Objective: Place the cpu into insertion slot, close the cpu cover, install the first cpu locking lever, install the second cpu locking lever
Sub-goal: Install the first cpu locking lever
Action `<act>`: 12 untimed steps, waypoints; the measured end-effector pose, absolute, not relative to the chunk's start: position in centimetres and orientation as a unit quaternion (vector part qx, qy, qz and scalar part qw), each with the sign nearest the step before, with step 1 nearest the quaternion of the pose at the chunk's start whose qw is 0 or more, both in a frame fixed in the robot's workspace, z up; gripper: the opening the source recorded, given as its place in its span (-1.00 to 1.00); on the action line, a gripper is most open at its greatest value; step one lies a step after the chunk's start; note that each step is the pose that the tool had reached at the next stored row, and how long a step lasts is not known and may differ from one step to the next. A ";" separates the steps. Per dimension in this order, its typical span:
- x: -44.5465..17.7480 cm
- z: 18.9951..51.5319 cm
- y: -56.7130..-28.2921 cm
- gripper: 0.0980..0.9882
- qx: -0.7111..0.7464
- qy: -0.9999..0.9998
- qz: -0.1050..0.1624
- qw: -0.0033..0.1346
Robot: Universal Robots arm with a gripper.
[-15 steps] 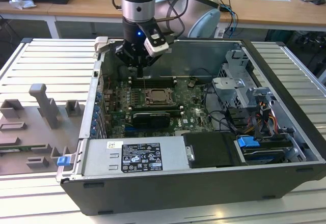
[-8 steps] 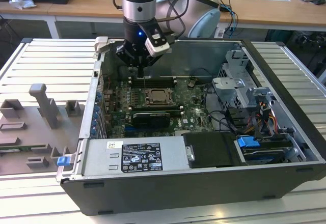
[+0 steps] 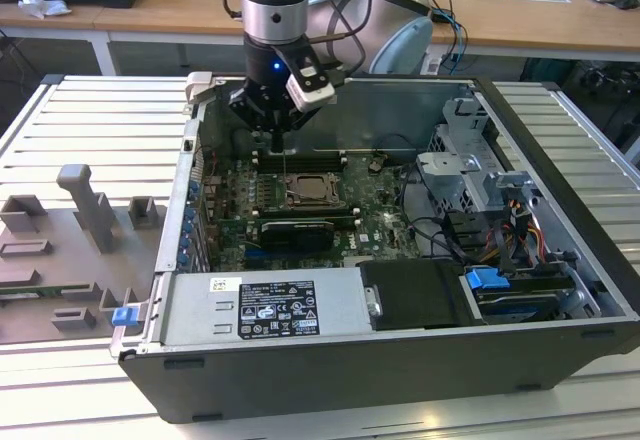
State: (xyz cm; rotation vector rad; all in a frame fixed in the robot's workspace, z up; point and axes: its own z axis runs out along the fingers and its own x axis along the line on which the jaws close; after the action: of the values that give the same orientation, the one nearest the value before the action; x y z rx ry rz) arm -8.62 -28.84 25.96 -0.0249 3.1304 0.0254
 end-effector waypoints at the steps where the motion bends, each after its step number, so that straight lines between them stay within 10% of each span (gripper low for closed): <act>1: -8.6 26.0 -28.8 -0.98 -0.008 1.000 0.008 0.006; 12: -8.3 26.0 -28.8 -0.98 -0.008 1.000 0.008 0.005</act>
State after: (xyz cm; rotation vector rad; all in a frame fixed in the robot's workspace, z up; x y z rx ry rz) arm -8.27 -28.84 25.96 -0.0249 3.1304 0.0253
